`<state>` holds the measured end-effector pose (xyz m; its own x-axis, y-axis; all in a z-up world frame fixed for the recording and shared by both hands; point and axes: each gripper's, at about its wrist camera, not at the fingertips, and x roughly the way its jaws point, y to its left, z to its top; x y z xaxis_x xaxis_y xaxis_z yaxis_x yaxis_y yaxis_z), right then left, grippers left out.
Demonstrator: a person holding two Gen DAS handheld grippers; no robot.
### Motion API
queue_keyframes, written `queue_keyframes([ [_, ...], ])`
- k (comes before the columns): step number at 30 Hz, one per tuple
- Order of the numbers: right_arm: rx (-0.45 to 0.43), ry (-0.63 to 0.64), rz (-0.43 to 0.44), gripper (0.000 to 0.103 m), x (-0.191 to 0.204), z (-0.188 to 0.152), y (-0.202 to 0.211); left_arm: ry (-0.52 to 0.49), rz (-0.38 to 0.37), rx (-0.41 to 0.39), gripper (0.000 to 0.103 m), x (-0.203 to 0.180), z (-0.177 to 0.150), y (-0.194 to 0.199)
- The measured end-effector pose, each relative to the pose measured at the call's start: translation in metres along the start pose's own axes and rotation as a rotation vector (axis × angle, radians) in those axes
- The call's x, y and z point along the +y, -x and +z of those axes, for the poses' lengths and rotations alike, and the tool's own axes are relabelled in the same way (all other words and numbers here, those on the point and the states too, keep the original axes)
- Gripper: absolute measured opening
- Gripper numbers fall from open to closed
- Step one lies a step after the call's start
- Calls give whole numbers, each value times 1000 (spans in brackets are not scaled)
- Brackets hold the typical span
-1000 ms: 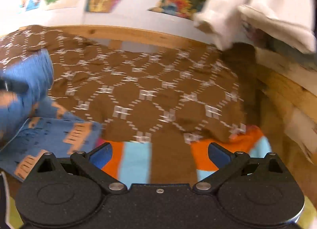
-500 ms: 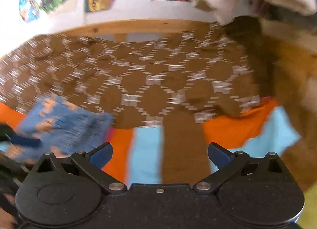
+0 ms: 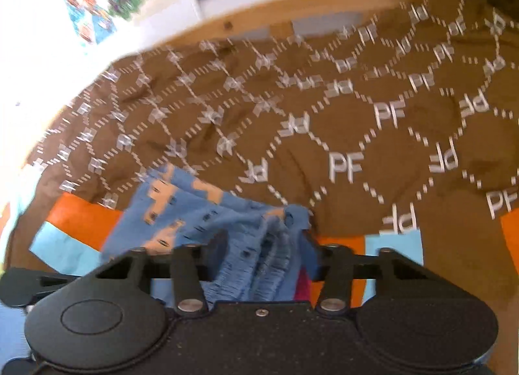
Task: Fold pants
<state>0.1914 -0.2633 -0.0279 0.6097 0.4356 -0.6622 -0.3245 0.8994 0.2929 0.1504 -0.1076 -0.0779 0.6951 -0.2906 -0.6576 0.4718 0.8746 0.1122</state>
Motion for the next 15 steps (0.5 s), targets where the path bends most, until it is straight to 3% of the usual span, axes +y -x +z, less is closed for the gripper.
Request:
queue_keyframes([
  [2, 4, -10, 0, 31, 0, -4, -1, 1, -8, -2, 11, 0, 0, 1],
  [4, 6, -22, 3, 19, -1, -6, -1, -1, -20, -11, 7, 0, 0, 2],
  [5, 0, -32, 3, 8, -2, -6, 2, 0, -28, -16, 6, 1, 0, 3],
  [7, -12, -46, 11, 0, -6, -6, 7, 5, -36, -23, 5, 2, 0, 6],
  [13, -14, -79, 25, 0, -8, -6, 17, 9, -39, -24, 4, 2, 1, 8],
  [15, 5, -111, 39, 23, -10, -8, 15, 12, -41, -19, 4, 2, 1, 7],
])
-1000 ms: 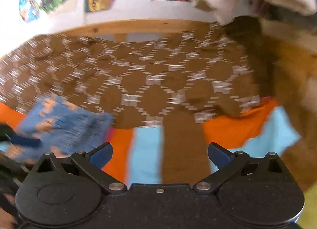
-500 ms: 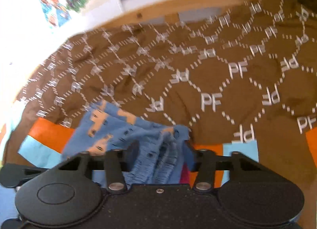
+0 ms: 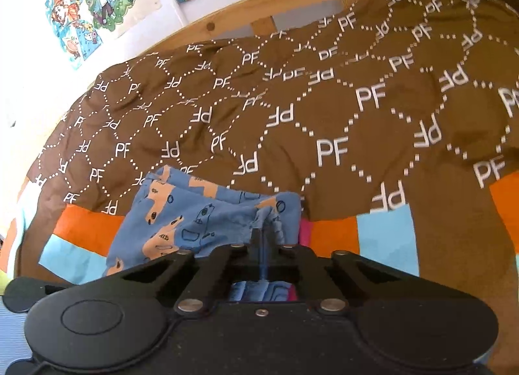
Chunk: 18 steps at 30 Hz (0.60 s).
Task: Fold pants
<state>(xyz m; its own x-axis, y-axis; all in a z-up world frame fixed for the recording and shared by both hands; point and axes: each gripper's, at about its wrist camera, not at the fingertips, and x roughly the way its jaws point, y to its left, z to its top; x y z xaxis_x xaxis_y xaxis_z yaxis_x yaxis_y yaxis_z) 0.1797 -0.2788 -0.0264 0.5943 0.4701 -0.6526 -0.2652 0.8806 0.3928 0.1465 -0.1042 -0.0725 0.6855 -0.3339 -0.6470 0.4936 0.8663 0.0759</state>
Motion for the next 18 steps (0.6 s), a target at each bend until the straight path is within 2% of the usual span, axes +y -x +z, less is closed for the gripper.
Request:
queue_keyframes([
  [1, 9, -21, 12, 30, -3, -1, -2, -1, 1, 1, 4, 0, 0, 0],
  [2, 7, -37, 19, 41, -4, -2, -3, -1, 1, 3, 4, 0, 0, -1],
  [3, 1, -44, 18, 44, -5, -2, -5, -1, 0, 4, 4, 0, 0, -1],
  [7, -2, -50, 25, 44, -7, 4, -17, 3, 0, 7, 4, 0, -1, -3],
  [10, 21, -6, 22, 42, -1, 8, -26, 3, 0, 8, 4, 0, -1, -4],
  [11, 24, 6, 9, 35, 1, 8, -28, 3, 1, 7, 4, 0, -1, -4],
  [12, 25, 17, -5, 21, 2, 8, -28, 4, 0, 4, 4, 1, -1, -3],
  [14, 19, 18, -15, 10, 2, 6, -24, 3, -2, 0, 4, 1, 0, -1],
  [18, -22, 51, -32, 8, 8, 6, -2, -13, -16, -20, 4, -1, 2, 8],
])
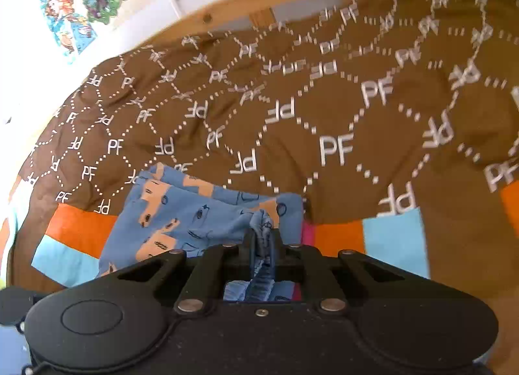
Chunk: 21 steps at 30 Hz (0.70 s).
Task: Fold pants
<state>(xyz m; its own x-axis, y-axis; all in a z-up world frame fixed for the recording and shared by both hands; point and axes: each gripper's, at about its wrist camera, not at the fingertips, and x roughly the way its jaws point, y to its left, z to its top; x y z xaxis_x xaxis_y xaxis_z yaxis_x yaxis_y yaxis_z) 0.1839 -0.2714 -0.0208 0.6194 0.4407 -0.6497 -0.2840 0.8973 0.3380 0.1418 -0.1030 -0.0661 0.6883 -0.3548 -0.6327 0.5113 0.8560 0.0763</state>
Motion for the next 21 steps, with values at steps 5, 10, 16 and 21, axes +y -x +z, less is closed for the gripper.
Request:
queue_keyframes([
  [5, -17, -19, -24, 7, -3, 5, 18, -28, -31, -26, 4, -9, 3, 5],
  [10, 52, 10, -84, 9, -7, -9, 0, -9, -85, 18, 4, -8, -8, -12],
  [16, -8, 28, -132, 35, -4, -22, 12, 31, -120, 27, 14, 11, -13, -2],
  [21, -134, 119, -233, 89, 23, -37, 32, 256, 9, -59, 77, 56, -13, 32],
])
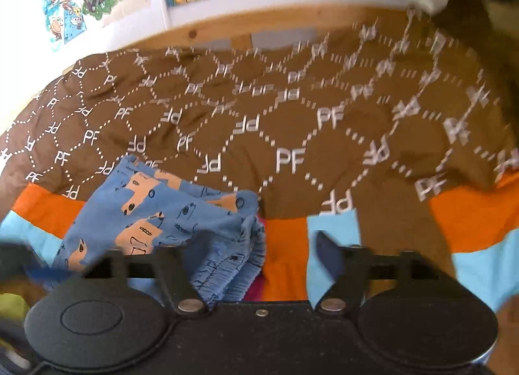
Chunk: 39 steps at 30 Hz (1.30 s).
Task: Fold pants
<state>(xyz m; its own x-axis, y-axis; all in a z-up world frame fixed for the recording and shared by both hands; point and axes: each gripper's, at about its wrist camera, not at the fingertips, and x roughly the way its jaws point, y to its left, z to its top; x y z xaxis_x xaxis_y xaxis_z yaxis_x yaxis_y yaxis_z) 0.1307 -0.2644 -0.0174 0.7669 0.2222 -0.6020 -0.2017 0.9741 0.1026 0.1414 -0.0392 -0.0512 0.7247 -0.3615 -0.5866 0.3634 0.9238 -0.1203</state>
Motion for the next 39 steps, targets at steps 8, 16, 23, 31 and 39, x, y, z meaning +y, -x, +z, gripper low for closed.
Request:
queue_keyframes([
  [8, -7, 257, -143, 101, 49, -35, -1, 152, 368, 202, 92, 51, -19, -35],
  [16, 45, 227, -94, 102, 16, -63, 7, 160, 389, 230, 100, 58, -24, -33],
  [23, -100, 255, -85, 102, 21, -25, 18, 63, 426, 113, 99, 54, 24, -34],
  [31, -101, 344, -100, 102, 42, 3, -56, -72, 506, 103, 97, 55, 59, -116],
  [39, -80, 302, -111, 102, 16, -4, -71, -98, 541, 65, 103, 68, 50, -142],
])
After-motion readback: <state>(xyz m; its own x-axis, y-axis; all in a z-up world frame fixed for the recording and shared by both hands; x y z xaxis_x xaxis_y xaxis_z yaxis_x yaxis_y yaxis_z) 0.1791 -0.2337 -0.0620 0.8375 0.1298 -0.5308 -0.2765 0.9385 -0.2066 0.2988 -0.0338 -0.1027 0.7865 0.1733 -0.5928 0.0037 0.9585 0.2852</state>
